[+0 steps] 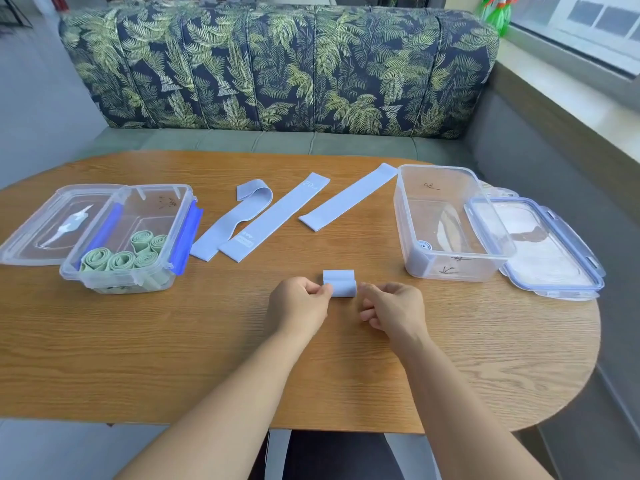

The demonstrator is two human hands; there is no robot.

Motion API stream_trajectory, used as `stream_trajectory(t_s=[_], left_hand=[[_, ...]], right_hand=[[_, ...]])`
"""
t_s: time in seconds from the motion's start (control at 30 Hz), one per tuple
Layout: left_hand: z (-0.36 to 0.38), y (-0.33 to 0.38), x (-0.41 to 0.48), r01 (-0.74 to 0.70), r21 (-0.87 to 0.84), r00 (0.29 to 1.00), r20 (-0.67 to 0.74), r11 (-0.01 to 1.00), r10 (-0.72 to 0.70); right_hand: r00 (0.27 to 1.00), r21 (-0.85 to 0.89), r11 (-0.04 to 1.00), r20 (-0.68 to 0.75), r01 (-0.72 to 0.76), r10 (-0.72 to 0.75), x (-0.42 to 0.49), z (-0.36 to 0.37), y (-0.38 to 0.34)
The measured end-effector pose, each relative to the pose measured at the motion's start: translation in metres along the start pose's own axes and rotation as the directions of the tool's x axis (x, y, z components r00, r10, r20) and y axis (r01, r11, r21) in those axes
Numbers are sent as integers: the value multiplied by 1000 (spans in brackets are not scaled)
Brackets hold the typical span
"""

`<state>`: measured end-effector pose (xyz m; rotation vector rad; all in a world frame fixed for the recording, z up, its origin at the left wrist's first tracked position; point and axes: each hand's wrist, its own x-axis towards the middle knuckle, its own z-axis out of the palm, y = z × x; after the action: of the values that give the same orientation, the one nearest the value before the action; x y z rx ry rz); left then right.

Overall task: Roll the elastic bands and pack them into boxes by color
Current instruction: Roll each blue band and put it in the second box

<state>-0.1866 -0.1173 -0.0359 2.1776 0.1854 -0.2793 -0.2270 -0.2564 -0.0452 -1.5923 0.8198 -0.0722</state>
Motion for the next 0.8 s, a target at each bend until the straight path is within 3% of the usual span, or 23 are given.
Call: stream_trajectory(t_s=[0.57,0.67,0.8], left_hand=[[-1,4,26,-63,132,997,-34,989,68],[-5,7,29,-192,147,981,-9,970,196],[-9,14,34,-459,247,882,243,853,404]], right_hand=[[998,-183,982,-45,38,-47,15,17,-7],[999,-187,982,-41,26,-35,17,18,-11],[999,-190,982,-36,21,-28,19,18,-14]])
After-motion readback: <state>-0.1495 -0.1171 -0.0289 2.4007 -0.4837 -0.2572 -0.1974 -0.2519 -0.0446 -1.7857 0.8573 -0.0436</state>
